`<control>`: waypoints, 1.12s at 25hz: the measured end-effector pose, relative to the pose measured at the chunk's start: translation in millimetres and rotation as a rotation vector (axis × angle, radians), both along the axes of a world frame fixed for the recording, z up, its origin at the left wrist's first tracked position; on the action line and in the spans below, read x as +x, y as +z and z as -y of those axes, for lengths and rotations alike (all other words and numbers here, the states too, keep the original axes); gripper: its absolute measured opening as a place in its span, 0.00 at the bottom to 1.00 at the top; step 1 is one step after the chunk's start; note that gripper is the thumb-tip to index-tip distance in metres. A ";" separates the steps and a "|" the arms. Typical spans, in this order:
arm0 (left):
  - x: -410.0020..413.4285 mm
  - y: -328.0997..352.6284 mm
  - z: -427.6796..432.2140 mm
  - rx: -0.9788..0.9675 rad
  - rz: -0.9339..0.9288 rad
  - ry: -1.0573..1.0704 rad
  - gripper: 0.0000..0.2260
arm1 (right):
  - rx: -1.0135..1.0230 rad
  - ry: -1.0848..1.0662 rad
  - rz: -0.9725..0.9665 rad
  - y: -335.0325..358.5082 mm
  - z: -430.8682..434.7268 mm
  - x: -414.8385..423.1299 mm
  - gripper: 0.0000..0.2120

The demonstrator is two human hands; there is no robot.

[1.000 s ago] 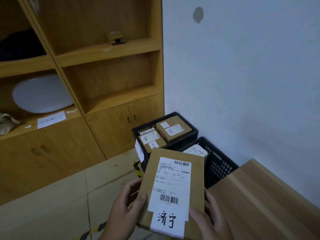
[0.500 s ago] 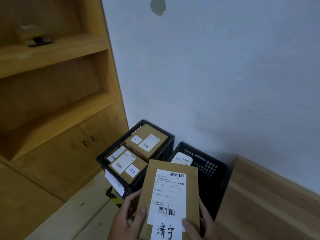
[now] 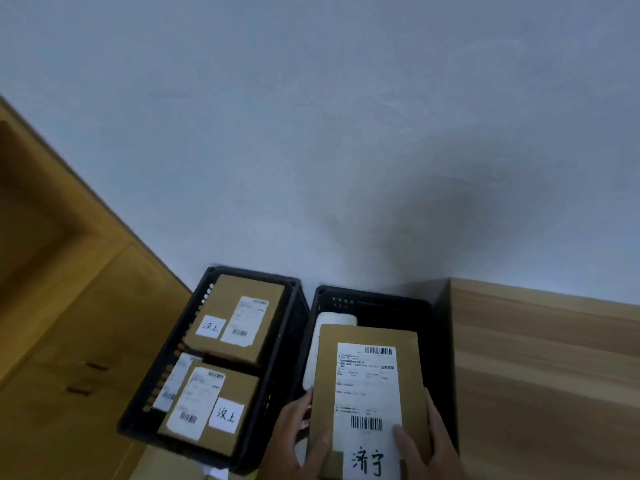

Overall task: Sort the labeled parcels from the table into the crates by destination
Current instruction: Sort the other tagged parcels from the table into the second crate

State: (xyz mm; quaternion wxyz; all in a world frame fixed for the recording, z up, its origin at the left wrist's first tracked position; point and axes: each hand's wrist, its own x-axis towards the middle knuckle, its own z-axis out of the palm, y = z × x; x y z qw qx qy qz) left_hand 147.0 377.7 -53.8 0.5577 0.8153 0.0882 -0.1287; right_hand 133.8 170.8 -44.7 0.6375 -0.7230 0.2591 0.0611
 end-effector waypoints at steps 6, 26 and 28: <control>92.6 -76.0 18.5 -0.050 -0.188 -0.155 0.32 | -0.118 -0.109 -0.119 -63.3 15.9 70.3 0.41; 137.8 -234.8 58.7 0.577 0.216 -0.793 0.27 | -0.416 -0.132 -0.217 -272.7 13.3 108.2 0.33; 138.0 -246.9 63.1 0.690 0.237 -0.902 0.24 | -0.490 -0.044 -0.198 -295.4 7.7 102.8 0.38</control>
